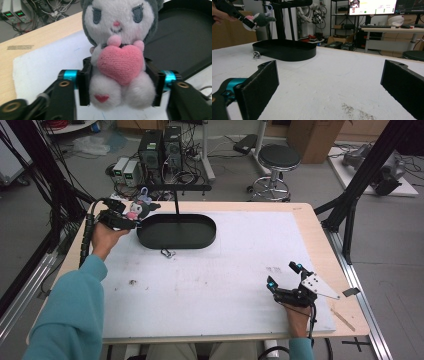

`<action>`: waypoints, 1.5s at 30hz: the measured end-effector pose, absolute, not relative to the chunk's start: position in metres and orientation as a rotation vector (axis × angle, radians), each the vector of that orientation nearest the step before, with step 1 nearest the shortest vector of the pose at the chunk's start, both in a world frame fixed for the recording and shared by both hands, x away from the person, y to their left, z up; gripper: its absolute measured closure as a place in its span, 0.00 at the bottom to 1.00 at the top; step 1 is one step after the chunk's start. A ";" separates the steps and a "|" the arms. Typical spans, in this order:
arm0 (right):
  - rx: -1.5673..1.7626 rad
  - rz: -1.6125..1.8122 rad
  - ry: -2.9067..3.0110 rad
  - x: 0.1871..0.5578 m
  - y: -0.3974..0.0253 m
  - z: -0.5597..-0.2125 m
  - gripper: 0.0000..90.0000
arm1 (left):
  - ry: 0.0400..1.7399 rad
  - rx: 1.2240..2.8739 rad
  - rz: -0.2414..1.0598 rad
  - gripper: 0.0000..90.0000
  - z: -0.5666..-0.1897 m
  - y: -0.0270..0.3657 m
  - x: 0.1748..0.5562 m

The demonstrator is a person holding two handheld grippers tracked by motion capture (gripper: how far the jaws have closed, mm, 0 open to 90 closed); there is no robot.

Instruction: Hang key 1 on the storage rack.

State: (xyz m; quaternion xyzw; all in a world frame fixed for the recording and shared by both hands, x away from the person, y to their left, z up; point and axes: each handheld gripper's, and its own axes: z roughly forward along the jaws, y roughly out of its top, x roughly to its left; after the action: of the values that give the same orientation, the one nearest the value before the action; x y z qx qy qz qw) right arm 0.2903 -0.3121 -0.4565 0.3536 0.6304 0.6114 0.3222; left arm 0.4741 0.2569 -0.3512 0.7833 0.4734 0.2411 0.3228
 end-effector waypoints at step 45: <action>0.935 1.616 1.646 0.290 -0.313 -0.457 0.01 | 0.637 1.559 0.687 0.02 -0.366 0.281 0.315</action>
State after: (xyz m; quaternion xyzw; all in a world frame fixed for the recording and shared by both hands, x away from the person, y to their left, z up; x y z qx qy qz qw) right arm 0.2901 -0.3129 -0.4566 0.3559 0.6263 0.6151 0.3206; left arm 0.3151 0.2807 -0.3659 0.6763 0.2764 0.2982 0.6143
